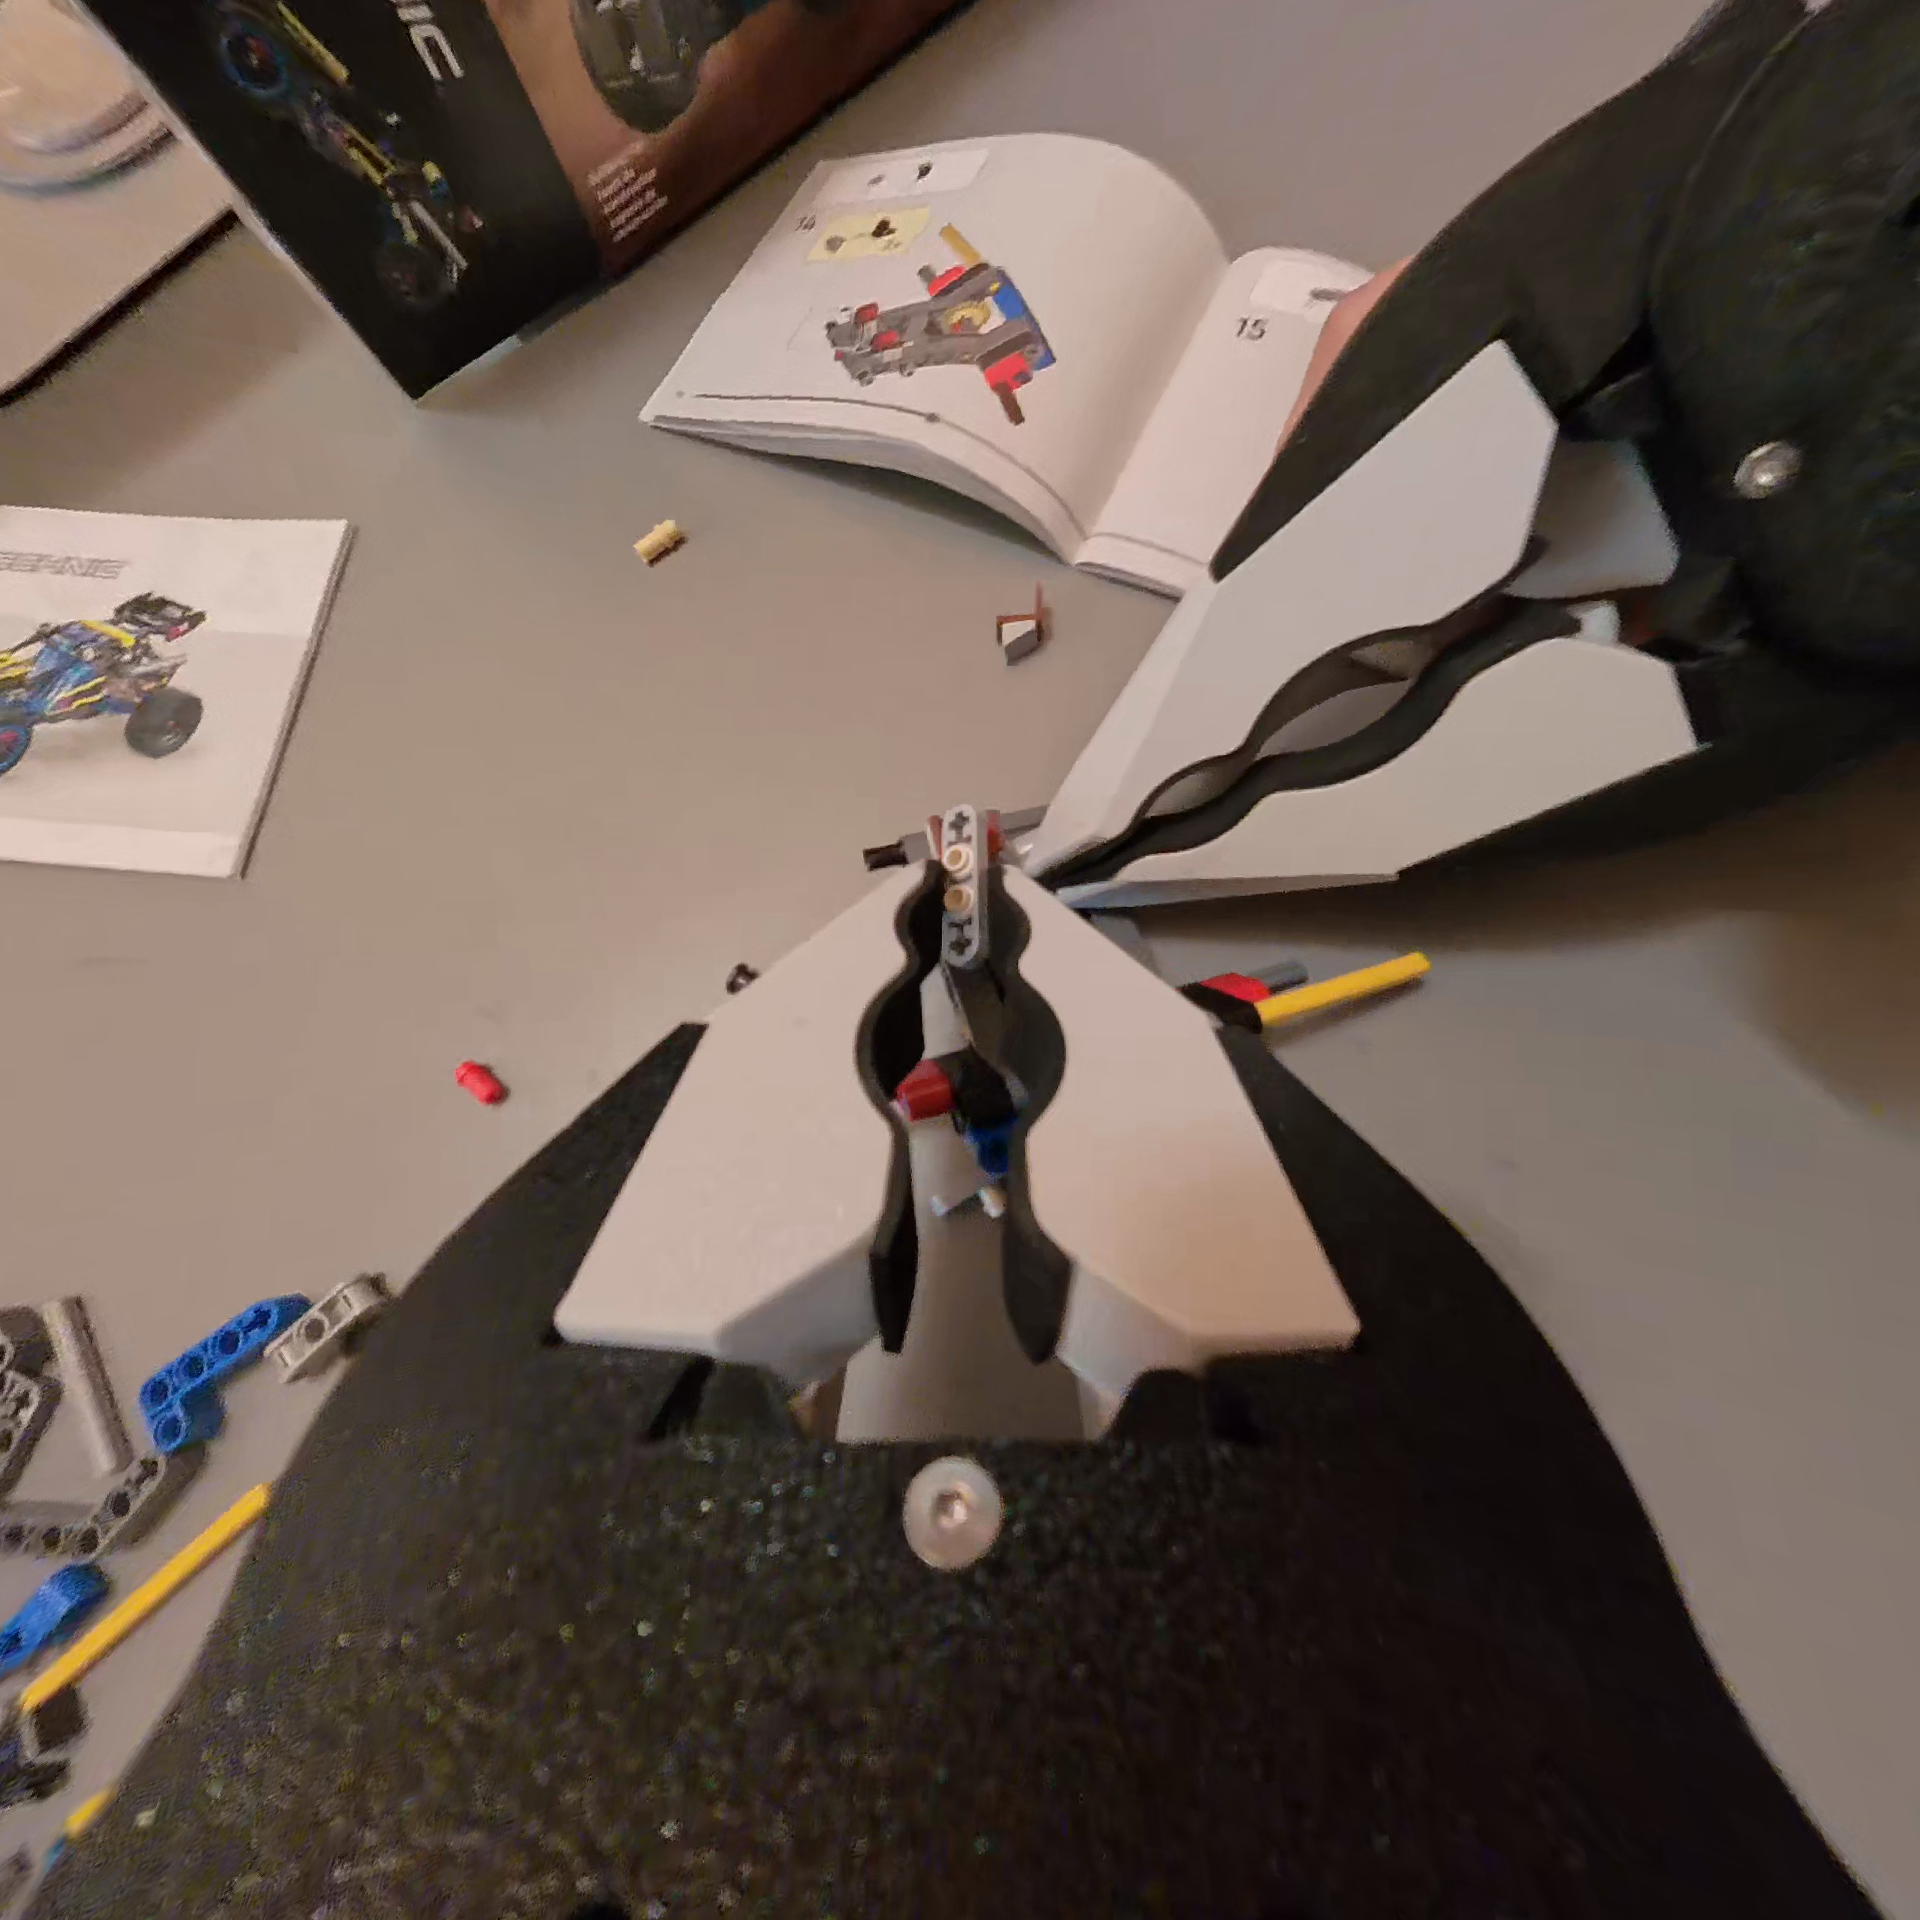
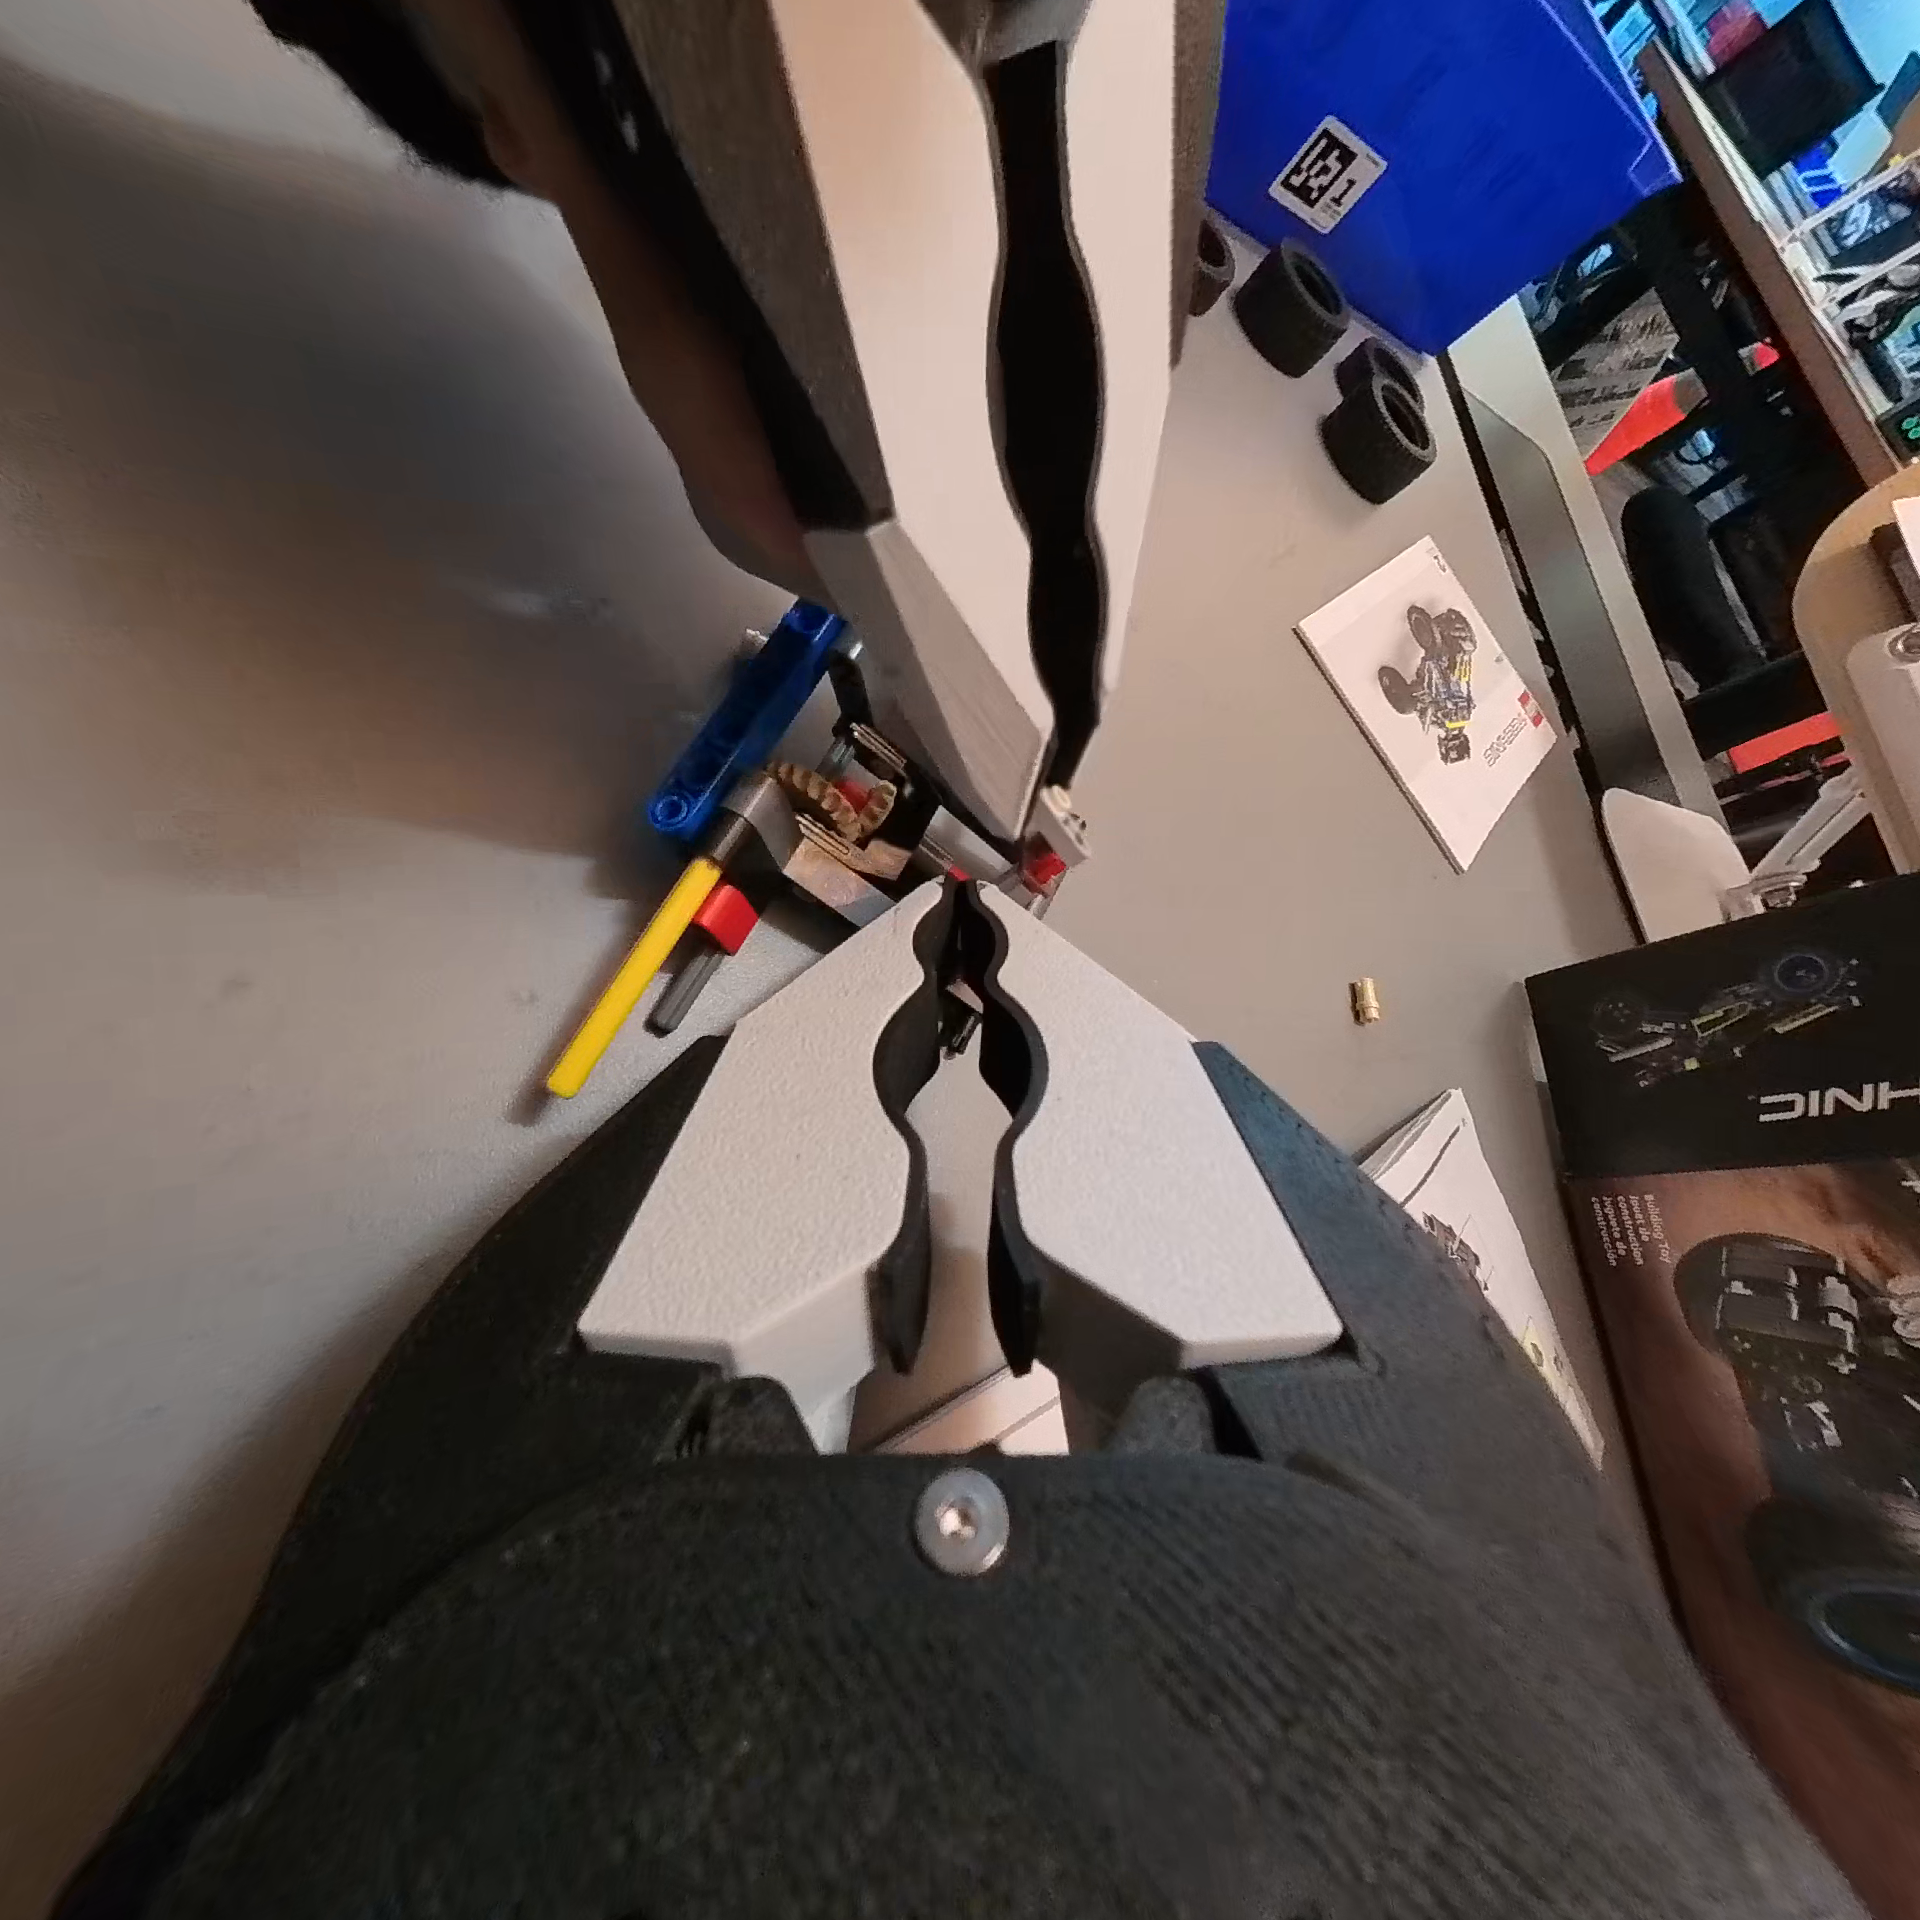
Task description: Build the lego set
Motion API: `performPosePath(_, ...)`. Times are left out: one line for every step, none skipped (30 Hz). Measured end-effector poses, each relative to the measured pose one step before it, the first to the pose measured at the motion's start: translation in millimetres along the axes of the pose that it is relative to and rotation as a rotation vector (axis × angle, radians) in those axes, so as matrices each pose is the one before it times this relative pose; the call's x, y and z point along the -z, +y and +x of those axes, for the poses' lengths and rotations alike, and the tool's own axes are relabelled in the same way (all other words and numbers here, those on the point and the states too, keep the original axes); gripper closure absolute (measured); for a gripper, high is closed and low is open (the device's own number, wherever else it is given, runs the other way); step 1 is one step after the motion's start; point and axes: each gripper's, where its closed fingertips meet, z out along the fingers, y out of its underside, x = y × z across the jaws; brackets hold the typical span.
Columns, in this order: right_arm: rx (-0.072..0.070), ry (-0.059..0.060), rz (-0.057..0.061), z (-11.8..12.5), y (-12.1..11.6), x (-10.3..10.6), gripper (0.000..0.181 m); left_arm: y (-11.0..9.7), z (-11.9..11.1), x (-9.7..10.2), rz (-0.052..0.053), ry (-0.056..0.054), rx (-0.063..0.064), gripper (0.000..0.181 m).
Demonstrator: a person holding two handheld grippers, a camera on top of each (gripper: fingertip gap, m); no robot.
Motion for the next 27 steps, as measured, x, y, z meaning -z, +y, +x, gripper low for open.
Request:
performPosePath(0.001, 0.0008, 0.0, -0.04, 0.02, 0.04, 0.181, 0.92, -0.28, -0.68, -0.0093, -0.0102, 0.0014, 0.176)
performPosePath(0.002, 0.0015, 0.0001, -0.01, -0.03, -0.06, 0.181, 0.3, -0.36, -0.4, -0.0048, -0.0071, -0.0022, 0.176)
performPosePath(0.0032, 0.0026, 0.0001, -0.04, -0.12, 0.07, 0.181, -0.03, -0.15, -0.06, -0.0048, -0.0017, -0.0054, 0.176)
performPosePath(0.0033, 0.0025, 0.0002, -0.01, -0.04, -0.03, 0.181, -0.38, 0.91, 0.05, -0.0041, 0.0061, -0.0041, 0.175)
performPosePath(0.0023, 0.002, 0.0001, 0.03, 0.04, -0.1, 0.181, -0.09, 0.43, 0.15, -0.0082, 0.004, -0.0031, 0.175)
performPosePath(0.0008, 0.0006, -0.0002, -0.09, -0.02, -0.02, 0.181, 0.66, -0.91, 0.22, -0.0144, -0.0048, -0.0052, 0.176)
performPosePath(-0.0011, -0.0012, 0.0002, 0.04, -0.04, 0.08, 0.181, 0.75, -0.79, 0.1, -0.0156, -0.0033, -0.0051, 0.176)
performPosePath(-0.001, -0.001, 0.0, -0.04, 0.07, -0.08, 0.181, 0.21, 0.25, -0.08, -0.0136, 0.0049, 0.002, 0.176)
performPosePath(0.0008, 0.0007, -0.0001, 0.02, 0.05, 0.0, 0.181, -0.02, 0.61, -0.29, -0.0122, 0.01, 0.0083, 0.176)
performPosePath(0.001, 0.0009, -0.0001, -0.03, -0.04, -0.03, 0.181, -0.77, 1.17, -0.28, -0.0087, 0.0144, 0.0059, 0.176)
performPosePath(-0.0006, -0.0015, 0.0003, -0.11, -0.09, -0.02, 0.181, -0.46, 1.01, -0.1, -0.0102, 0.0105, 0.0001, 0.176)
performPosePath(-0.0014, -0.0011, -0.0004, -0.02, 0.11, 0.07, 0.181, 0.3, 0.05, 0.32, -0.0145, 0.002, -0.0071, 0.176)
performPosePath(-0.0011, -0.0012, 0.0002, -0.02, -0.03, -0.05, 0.181, 0.52, 0.13, 0.23, -0.0145, 0.0002, -0.0118, 0.176)
performPosePath(-0.0016, -0.0017, 0.0001, -0.02, 0.07, -0.01, 0.181, 0.33, 0.09, 0.14, -0.0135, 0.0, -0.0106, 0.176)
performPosePath(-0.0011, -0.0011, -0.0001, -0.01, 0.0, -0.03, 0.181, 0.2, -0.01, -0.12, -0.0118, -0.0007, -0.0107, 0.176)
performPosePath(0.0003, -0.0003, 0.0001, -0.09, 0.02, 0.11, 0.181, 0.08, 0.0, -0.18, -0.0107, -0.0023, -0.0157, 0.175)
performPosePath(0.0011, 0.0006, 0.0, -0.06, 0.01, 0.03, 0.181, 0.04, 0.09, 0.14, -0.0109, -0.0045, -0.0146, 0.175)
performPosePath(0.002, 0.0012, 0.0002, -0.02, -0.11, -0.01, 0.181, -0.01, 0.09, 0.19, -0.012, -0.01, -0.0104, 0.175)
performPosePath(0.0014, 0.0008, 0.0, -0.01, 0.01, 0.03, 0.181, -0.07, 0.28, -0.17, -0.0122, -0.0173, -0.0206, 0.176)
performPosePath(0.0012, -0.0046, 0.0022, -0.7, -0.24, 0.08, 0.181, -0.42, 1.13, -0.42, -0.0096, -0.0177, -0.0319, 0.176)
performPosePath(0.0039, -0.0066, 0.0034, -1.22, -0.55, 0.22, 0.181, -0.89, 2.22, -0.89, -0.0081, -0.0105, -0.0289, 0.175)
performPosePath(0.005, 0.0011, 0.0014, -0.36, -0.1, 0.1, 0.181, -0.32, 0.79, -1.1, -0.0106, -0.014, -0.0227, 0.175)
performPosePath(0.0037, 0.0049, -0.0005, 0.27, 0.03, 0.06, 0.181, -0.15, -1.11, -0.23, -0.0111, -0.0173, -0.0189, 0.176)
performPosePath(0.0005, -0.0004, 0.0007, -0.11, -0.13, -0.01, 0.181, 0.06, -0.58, 0.57, -0.0095, -0.0069, -0.0138, 0.176)
performPosePath(-0.0009, -0.0029, 0.0009, -0.26, -0.1, 0.15, 0.181, -0.04, 0.0, 0.56, -0.0054, 0.0002, -0.0131, 0.175)
performPosePath(0.0013, 0.0021, -0.0005, 0.12, 0.14, 0.02, 0.181, -0.06, -0.13, -0.28, 0.0017, 0.0005, -0.0119, 0.175)
performPosePath(0.0062, 0.009, -0.0022, 0.51, 0.28, 0.13, 0.181, -0.25, -0.22, -0.44, 0.0054, 0.001, -0.005, 0.176)
